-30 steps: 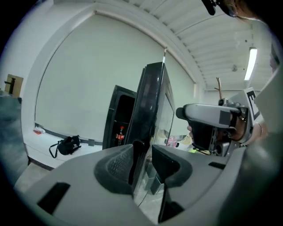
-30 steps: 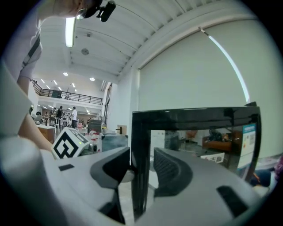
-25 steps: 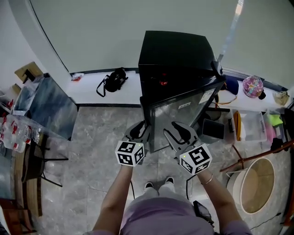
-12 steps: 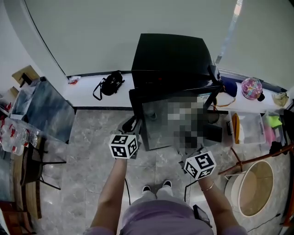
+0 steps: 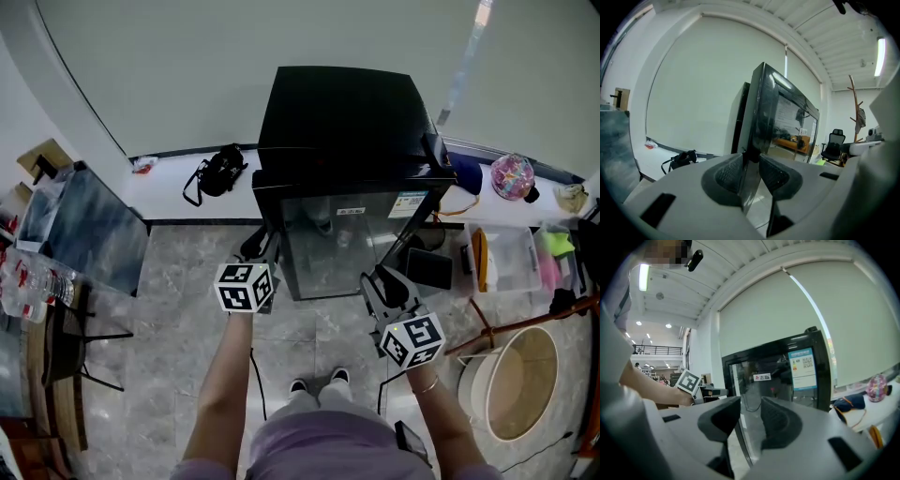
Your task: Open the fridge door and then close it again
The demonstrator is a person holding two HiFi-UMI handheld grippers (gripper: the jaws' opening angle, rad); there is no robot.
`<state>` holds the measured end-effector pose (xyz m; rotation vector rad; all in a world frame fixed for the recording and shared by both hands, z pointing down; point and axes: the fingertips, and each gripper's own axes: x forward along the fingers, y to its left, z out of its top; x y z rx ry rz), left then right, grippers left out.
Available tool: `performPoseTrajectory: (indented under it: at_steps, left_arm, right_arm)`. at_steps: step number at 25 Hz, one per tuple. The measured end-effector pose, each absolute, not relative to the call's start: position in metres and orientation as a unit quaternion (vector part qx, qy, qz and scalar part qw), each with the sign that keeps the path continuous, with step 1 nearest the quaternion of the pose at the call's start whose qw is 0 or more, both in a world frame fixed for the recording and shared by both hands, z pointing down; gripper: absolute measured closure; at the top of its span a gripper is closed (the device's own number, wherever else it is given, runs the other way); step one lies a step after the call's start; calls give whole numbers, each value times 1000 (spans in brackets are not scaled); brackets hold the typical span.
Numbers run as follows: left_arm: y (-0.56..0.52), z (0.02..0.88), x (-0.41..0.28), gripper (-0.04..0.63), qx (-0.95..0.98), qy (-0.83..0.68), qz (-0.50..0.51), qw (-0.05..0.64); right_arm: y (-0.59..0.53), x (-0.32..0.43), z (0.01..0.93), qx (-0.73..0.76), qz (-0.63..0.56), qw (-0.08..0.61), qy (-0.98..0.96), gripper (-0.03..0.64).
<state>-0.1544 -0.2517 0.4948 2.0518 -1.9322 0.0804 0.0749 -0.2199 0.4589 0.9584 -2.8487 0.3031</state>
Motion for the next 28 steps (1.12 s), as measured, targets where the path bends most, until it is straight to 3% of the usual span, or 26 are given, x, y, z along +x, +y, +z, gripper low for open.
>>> performPoseTrajectory:
  at_steps: [28]
  left_arm:
    - [-286, 497, -172, 500, 683, -711, 21, 167]
  right_arm:
    - [-237, 88, 471, 339, 124, 65, -930, 502]
